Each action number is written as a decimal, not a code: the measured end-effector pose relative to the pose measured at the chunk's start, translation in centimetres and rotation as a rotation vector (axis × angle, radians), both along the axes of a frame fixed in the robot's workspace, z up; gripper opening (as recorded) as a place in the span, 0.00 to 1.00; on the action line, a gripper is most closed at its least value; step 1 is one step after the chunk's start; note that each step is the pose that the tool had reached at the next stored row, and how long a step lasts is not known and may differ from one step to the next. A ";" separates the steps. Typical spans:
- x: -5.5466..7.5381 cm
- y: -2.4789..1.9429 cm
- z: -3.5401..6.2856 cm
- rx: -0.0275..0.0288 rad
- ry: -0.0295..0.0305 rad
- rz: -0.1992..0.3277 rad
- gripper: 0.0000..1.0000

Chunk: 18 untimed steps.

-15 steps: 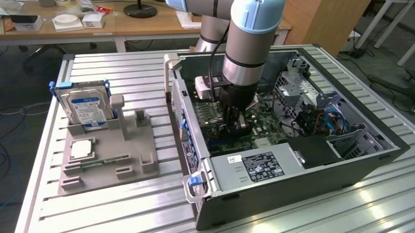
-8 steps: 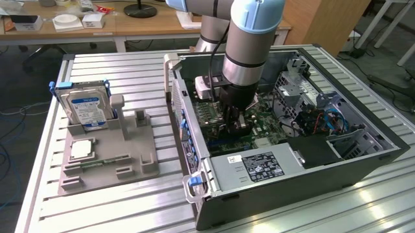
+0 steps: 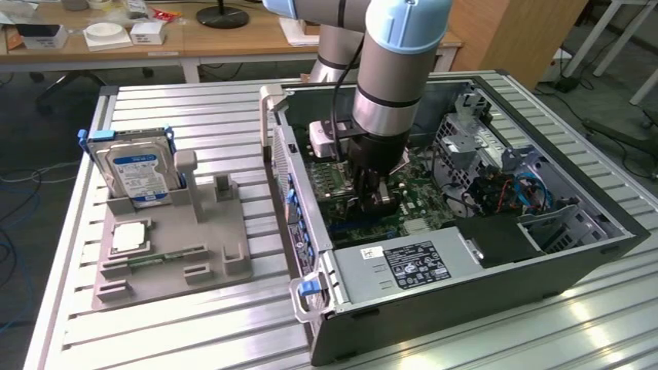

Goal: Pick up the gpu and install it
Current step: 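Insert the gpu into the slot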

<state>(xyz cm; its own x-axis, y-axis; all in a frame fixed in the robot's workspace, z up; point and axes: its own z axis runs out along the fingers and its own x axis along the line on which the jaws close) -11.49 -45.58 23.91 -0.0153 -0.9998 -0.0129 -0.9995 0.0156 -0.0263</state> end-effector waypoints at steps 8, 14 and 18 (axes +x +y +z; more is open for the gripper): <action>0.0 0.00 -0.31 0.0001 -0.0004 0.000 0.26; 0.0 0.00 0.04 0.0011 -0.0002 0.000 0.26; 0.0 0.01 0.11 0.0011 -0.0001 0.000 0.26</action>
<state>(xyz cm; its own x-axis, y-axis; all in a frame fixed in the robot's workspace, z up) -11.50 -45.57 24.02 -0.0154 -0.9998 -0.0140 -0.9995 0.0157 -0.0264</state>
